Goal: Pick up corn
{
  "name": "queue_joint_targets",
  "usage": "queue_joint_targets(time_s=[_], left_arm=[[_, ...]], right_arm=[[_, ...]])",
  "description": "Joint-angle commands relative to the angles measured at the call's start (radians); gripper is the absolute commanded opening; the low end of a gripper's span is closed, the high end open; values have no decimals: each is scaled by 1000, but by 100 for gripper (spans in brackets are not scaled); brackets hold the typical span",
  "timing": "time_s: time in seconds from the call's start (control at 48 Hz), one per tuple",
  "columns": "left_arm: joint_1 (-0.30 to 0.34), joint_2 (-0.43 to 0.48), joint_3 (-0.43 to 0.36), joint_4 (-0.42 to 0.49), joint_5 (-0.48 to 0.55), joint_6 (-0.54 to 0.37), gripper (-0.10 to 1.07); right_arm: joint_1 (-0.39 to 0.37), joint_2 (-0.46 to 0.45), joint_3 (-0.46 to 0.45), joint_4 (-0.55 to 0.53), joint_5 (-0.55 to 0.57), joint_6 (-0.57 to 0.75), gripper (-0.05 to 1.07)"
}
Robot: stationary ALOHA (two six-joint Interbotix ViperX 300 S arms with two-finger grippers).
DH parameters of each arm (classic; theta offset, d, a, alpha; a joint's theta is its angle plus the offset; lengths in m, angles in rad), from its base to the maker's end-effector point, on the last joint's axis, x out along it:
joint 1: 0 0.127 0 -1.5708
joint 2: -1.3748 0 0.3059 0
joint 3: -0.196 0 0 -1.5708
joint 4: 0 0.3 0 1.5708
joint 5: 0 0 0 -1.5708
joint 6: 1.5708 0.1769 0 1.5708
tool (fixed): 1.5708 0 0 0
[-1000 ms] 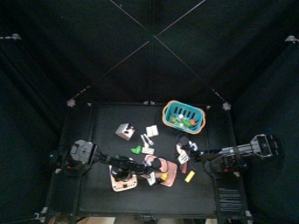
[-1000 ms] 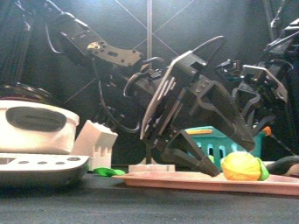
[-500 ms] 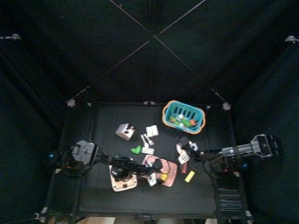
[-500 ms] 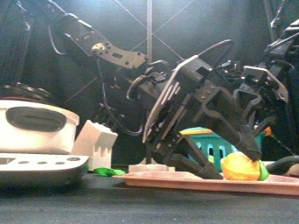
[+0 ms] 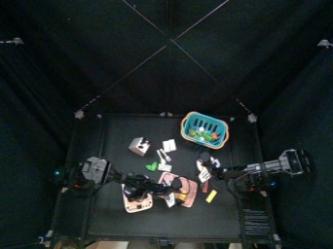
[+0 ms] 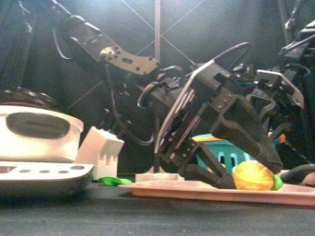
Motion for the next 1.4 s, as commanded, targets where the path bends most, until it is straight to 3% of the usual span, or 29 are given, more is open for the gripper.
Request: queue_joint_targets(time_s=[0.0,0.688,1.083,1.375], left_arm=[[-2,-8,-12,20,38,-2,96],[2,-5,-25,57,114,-5,95],[2,-15,-23,55,127,-3,64],[2,-95,-8,89,127,0,62]], right_arm=[[-2,-6,-8,0,-2,3,101],[-2,-6,-5,0,-2,3,101],[-2,-6,-6,0,-2,3,101],[-2,-6,-6,0,-3,3,101]])
